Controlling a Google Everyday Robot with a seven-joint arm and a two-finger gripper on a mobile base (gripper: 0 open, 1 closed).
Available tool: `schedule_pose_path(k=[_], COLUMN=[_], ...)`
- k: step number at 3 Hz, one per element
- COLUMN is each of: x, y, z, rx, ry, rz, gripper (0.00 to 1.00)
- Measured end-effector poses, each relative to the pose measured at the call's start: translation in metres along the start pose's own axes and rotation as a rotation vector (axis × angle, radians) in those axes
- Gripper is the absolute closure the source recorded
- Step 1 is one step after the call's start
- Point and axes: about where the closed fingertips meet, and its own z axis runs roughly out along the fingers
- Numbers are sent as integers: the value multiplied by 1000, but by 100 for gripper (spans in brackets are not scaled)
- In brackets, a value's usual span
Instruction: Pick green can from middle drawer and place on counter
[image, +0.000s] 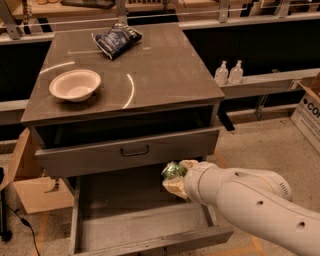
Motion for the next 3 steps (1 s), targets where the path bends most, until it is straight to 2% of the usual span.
schedule_pose_path(k=[1,2,3], x=[-36,-83,-83], y=[-34,-80,-80], z=[-29,-64,-64], rx=[112,225,225], ry=[-90,-165,-165], rz=[-27,-90,-90], gripper=[100,100,100])
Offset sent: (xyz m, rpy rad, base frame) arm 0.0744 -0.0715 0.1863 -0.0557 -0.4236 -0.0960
